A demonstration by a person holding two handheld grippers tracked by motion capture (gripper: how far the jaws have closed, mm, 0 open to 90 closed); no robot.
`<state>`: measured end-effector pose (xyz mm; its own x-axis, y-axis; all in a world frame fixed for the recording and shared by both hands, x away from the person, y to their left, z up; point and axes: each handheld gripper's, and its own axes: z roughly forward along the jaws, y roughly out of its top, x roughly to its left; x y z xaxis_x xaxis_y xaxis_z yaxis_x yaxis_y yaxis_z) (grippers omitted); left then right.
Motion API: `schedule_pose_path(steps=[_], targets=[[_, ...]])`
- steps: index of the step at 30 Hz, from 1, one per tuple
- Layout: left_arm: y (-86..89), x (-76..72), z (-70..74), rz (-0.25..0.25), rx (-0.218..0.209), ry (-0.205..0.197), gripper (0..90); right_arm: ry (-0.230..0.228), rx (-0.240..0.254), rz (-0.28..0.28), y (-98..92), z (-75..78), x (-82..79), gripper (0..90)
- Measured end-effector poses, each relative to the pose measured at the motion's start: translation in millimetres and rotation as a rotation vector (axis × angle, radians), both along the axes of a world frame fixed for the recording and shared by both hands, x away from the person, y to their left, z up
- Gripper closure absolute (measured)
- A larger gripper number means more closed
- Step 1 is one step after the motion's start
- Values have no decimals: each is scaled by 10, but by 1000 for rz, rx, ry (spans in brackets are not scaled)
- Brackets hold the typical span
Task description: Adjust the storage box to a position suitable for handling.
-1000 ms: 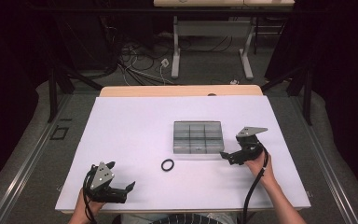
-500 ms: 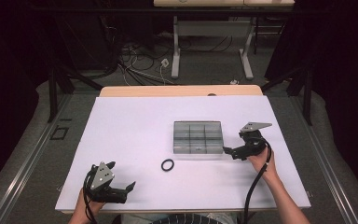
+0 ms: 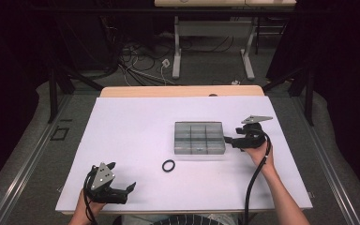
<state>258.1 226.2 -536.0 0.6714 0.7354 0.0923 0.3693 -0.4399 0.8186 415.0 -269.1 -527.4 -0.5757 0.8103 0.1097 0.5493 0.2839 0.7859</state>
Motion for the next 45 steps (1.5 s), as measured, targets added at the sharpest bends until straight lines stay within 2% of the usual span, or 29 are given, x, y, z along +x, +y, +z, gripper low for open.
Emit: schedule_pose_path(steps=[1, 4, 5, 6, 7, 8, 11, 13, 16, 22, 25, 26, 36, 39, 41, 45], targets=[[-7, 2, -8, 3, -3, -7, 0, 0, 0, 0, 0, 0, 0, 360], [-12, 4, -10, 0, -1, -7, 0, -16, 4, -31, -19, -9, 9, 522], [-13, 3, -11, 0, -3, -5, 0, -22, 12, -44, -29, -19, 11, 678], [-13, 5, -12, 1, -3, -4, 0, -25, 15, -52, -33, -28, 13, 763], [-13, 5, -12, 1, -3, -4, 0, -25, 15, -52, -33, -28, 13, 763], [-12, 6, -12, 1, -1, -3, 0, -34, 14, -69, -34, -42, 11, 889], [-15, 2, -13, 2, -4, -4, 0, -35, 2, -83, -26, -59, 15, 900], [-13, 1, -11, -2, -2, -5, 0, -20, -12, -87, 5, -108, 30, 900], [-10, 0, -8, -3, 0, -6, 0, -8, -42, -72, 39, -165, 45, 900], [-4, -5, 1, -5, 2, -2, 0, 18, -38, -66, 69, -204, 51, 900], [-5, -6, -3, -3, -1, -5, 0, 27, -54, -46, 93, -241, 49, 900], [-5, -6, -2, -3, 0, -5, 0, 43, -58, -44, 104, -244, 41, 900], [-9, -8, -2, -5, 3, -4, 0, 45, -72, -4, 214, -256, 14, 900], [-6, -6, 3, -8, 6, 3, 0, 39, -95, -7, 236, -254, 5, 900], [-18, -4, -8, -3, -2, -1, 0, 51, -67, -16, 226, -262, 2, 900], [-22, 0, -9, -8, 1, 1, 0, 50, -58, -26, 229, -266, -2, 900]])
